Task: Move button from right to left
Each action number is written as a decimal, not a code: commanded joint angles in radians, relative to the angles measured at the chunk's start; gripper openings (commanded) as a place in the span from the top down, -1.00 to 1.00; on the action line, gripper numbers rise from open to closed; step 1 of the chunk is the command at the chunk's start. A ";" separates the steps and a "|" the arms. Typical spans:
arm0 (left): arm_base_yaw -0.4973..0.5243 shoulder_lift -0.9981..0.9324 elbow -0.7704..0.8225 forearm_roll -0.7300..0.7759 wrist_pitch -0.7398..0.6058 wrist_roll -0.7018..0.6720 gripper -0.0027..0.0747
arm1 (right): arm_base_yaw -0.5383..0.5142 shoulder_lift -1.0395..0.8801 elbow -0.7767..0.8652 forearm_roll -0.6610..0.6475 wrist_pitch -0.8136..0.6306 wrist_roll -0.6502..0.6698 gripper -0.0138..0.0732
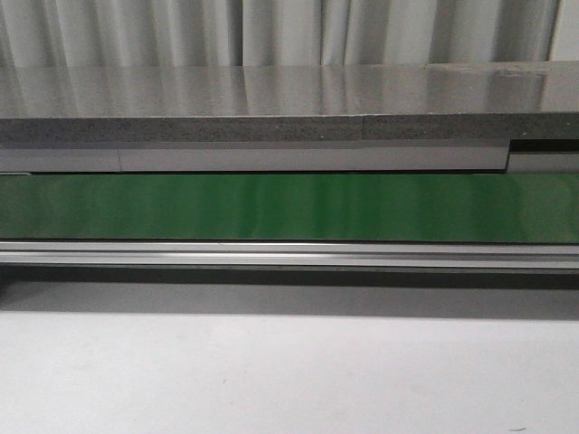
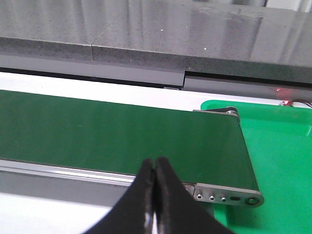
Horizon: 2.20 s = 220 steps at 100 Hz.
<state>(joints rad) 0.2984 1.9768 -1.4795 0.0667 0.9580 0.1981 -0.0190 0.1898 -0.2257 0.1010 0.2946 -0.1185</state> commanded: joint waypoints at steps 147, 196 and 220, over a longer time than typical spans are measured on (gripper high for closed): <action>-0.289 -1.087 0.609 -0.278 -0.454 -0.017 0.98 | 0.001 0.007 -0.026 -0.009 -0.076 -0.006 0.83; -0.289 -1.396 0.766 -0.303 -0.423 -0.015 0.98 | 0.001 0.007 -0.026 -0.009 -0.076 -0.006 0.83; -0.289 -1.513 0.847 -0.328 -0.425 0.029 0.98 | 0.001 0.007 -0.026 -0.009 -0.076 -0.006 0.83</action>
<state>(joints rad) 0.0169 0.4910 -0.6295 -0.2256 0.6056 0.2178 -0.0190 0.1898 -0.2257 0.1010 0.2946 -0.1185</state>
